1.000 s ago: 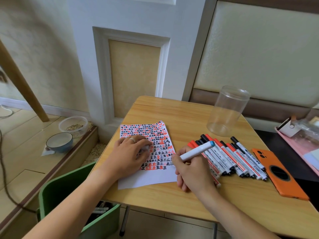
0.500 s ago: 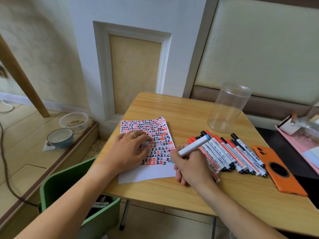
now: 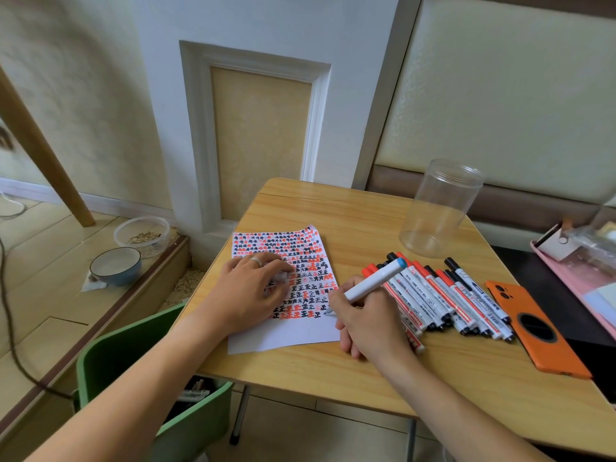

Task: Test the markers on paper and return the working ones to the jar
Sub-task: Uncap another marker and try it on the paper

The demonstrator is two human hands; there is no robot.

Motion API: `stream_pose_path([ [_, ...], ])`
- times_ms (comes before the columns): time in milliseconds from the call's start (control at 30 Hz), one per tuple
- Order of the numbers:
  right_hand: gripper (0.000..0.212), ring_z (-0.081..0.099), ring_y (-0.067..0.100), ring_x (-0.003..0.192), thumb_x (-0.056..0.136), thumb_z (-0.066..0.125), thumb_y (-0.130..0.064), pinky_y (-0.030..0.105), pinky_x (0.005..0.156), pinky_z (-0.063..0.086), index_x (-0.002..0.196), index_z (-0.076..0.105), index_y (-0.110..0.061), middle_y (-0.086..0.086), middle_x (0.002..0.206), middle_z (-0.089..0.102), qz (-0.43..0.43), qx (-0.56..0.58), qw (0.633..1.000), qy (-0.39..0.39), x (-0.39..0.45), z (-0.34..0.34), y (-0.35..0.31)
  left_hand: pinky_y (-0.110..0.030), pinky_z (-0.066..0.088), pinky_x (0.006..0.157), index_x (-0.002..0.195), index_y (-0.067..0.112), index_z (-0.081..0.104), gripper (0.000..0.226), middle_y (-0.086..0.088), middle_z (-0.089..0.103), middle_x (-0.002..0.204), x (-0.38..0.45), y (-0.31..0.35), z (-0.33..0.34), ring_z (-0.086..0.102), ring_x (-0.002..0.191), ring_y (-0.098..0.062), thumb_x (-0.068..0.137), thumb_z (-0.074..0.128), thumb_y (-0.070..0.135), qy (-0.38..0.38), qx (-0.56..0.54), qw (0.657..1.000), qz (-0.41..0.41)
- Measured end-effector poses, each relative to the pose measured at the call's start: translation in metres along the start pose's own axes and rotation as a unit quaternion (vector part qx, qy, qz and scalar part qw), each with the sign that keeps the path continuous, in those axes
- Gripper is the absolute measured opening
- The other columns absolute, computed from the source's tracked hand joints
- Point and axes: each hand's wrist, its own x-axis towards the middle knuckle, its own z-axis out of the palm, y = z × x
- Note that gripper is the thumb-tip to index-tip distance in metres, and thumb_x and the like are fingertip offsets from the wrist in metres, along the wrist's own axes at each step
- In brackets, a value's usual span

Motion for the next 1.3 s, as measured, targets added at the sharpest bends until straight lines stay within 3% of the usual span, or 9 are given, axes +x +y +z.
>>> stream_pose_path([
  [700,0.025,0.051,0.018,0.035,0.099,0.064,-0.030,0.025,0.037,0.037,0.083,0.062,-0.012,0.005,0.050,0.058,-0.004,-0.009,1.000,-0.013,0.000,0.001,0.002,-0.039,0.023,0.112,0.135,0.045,0.055,0.052,0.019,0.048,0.145,-0.001,0.001,-0.002,0.045,0.134,-0.009,0.092,0.030,0.062,-0.007,-0.006,1.000,-0.004],
  [967,0.026,0.051,0.017,0.033,0.100,0.062,-0.027,0.024,0.037,0.037,0.081,0.059,-0.011,0.005,0.050,0.058,-0.005,-0.009,1.000,0.002,-0.001,0.001,0.002,-0.039,0.023,0.112,0.135,0.042,0.058,0.048,0.018,0.049,0.146,-0.001,0.004,-0.008,0.045,0.133,-0.008,0.093,0.035,0.046,-0.011,-0.016,1.000,-0.001],
  [1133,0.026,0.051,0.018,0.034,0.101,0.062,-0.032,0.024,0.038,0.036,0.079,0.059,-0.017,0.005,0.053,0.058,-0.031,0.022,0.999,0.009,0.001,0.001,0.005,-0.044,0.045,0.098,0.118,0.036,0.069,0.022,0.017,0.064,0.124,-0.001,0.001,-0.011,0.059,0.113,-0.012,0.098,0.060,0.036,0.028,-0.026,0.999,0.032],
  [1300,0.029,0.046,0.021,0.040,0.097,0.055,-0.041,0.025,0.042,0.034,0.079,0.065,-0.020,-0.002,0.062,0.053,-0.067,0.119,0.991,0.012,0.003,0.001,0.008,-0.026,0.041,0.076,0.116,0.028,0.073,0.019,0.014,0.061,0.102,-0.002,0.013,-0.019,0.053,0.094,-0.010,0.098,0.065,0.026,0.038,-0.071,0.993,0.081],
])
